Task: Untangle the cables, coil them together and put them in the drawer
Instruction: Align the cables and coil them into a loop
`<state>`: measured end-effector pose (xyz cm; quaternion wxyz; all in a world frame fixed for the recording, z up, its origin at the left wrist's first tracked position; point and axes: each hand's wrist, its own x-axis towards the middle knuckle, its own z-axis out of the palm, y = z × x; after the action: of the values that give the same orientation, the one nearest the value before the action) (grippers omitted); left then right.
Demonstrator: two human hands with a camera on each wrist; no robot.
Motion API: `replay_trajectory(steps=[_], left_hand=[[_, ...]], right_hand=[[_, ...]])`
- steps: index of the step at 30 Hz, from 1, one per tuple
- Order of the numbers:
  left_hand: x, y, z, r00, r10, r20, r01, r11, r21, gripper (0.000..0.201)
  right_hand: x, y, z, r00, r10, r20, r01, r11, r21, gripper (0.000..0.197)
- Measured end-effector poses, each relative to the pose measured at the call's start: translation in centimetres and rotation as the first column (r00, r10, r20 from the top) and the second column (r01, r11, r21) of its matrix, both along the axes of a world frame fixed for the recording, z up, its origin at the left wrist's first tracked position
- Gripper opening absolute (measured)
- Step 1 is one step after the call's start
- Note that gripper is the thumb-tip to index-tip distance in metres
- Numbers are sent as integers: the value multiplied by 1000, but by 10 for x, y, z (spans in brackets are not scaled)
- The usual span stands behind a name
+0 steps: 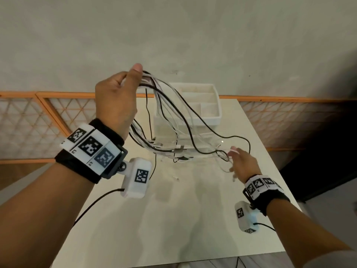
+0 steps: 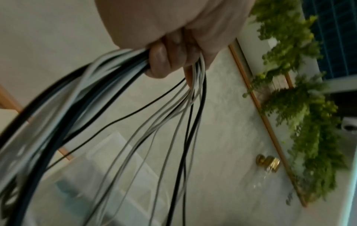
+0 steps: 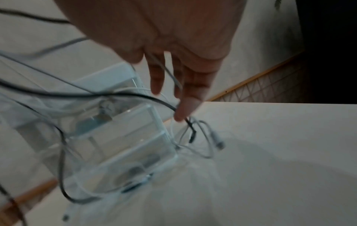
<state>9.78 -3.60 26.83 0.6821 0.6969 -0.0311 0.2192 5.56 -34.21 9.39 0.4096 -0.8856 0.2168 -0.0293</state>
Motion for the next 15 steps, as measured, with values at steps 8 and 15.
replay_trajectory(steps=[8,15], left_hand=[[-2,-5,-40,991,38,-126,-4,965,261,52],[-3,13,-21,985,-111,-130,123,988,92,44]], right_hand=[[1,11,32,826,-117,551,138,990,3,46],[-20,-3,-18,941,162,-298,-246,930,-271,68]])
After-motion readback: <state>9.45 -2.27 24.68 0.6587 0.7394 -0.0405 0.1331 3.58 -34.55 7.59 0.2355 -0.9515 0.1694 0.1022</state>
